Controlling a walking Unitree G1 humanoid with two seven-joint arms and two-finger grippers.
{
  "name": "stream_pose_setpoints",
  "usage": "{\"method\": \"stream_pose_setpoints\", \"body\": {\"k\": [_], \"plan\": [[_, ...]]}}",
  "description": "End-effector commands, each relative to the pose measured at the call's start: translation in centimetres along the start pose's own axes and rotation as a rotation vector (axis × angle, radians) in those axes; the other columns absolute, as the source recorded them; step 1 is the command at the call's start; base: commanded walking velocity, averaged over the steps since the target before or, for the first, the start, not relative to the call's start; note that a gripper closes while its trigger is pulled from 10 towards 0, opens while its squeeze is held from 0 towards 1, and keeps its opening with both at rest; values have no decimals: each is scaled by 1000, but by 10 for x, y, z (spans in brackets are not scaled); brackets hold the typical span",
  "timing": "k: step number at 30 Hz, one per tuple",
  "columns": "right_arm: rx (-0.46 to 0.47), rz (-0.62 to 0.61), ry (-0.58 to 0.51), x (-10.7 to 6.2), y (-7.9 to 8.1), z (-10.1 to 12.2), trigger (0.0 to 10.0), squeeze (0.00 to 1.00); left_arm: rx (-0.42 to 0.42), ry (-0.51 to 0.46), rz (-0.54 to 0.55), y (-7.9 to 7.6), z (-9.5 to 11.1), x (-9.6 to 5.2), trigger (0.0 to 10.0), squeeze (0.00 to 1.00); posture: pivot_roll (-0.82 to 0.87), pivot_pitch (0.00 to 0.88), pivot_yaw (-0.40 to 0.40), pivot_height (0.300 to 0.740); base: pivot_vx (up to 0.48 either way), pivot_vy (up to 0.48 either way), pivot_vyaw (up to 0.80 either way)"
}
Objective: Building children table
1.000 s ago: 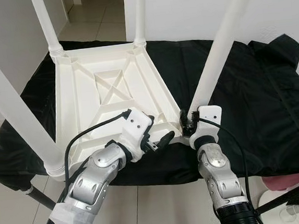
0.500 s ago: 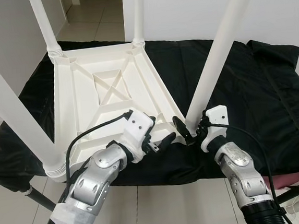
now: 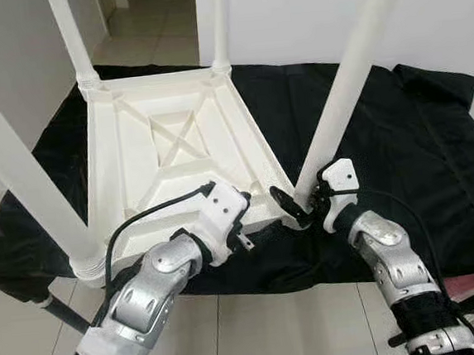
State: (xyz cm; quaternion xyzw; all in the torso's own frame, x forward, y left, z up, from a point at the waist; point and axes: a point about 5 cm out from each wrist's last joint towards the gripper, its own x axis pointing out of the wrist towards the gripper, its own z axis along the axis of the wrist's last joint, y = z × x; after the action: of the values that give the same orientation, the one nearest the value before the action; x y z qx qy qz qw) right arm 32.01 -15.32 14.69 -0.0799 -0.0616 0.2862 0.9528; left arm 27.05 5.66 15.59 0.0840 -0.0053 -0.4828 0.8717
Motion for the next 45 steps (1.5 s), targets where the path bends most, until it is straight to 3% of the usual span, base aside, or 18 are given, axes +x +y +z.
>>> {"method": "stream_pose_setpoints", "body": {"k": [1,12,13,17,18,22,24,26,28,37,45], "plan": [[20,-3,20,-1,-1,-8,0,0,14,5,-113,-9,2,1,10000,0,1,57,-53,740,0,0,0],[54,-14,14,-3,2,-16,0,0,19,14,-121,-11,0,-1,10000,0,6,47,-52,740,0,0,0],[58,-38,13,-3,1,-16,6784,0,23,17,-122,-11,0,-1,10000,0,5,48,-53,740,0,0,0],[63,-69,11,-3,-1,-16,6784,0,27,22,-124,-11,-1,-2,10000,0,5,48,-53,740,0,0,0],[69,-84,-2,-4,1,-14,10000,0,30,24,-126,-12,-1,-2,10000,0,0,46,-55,740,0,0,0],[91,-146,-39,-6,6,-8,10000,0,33,27,-127,-13,-2,-1,10000,0,-1,45,-58,740,0,0,0],[113,-270,-75,-7,11,-5,10000,0,52,31,-116,-12,-3,1,10000,0,-4,44,-58,740,0,0,0],[113,-270,-75,-7,11,-5,10000,0,52,31,-116,-12,-3,1,10000,0,-4,44,-58,740,0,0,0],[158,-395,-96,-7,14,-4,10000,0,53,32,-115,-13,-5,1,10000,0,-13,46,-58,740,0,0,0],[232,-633,-52,-3,29,-12,10000,0,33,23,-118,-16,-5,1,10000,0,-17,55,-69,740,0,0,0],[246,-653,-42,5,47,-7,10000,0,28,19,-115,-18,-5,2,10000,0,-18,55,-69,740,0,0,0]]}}
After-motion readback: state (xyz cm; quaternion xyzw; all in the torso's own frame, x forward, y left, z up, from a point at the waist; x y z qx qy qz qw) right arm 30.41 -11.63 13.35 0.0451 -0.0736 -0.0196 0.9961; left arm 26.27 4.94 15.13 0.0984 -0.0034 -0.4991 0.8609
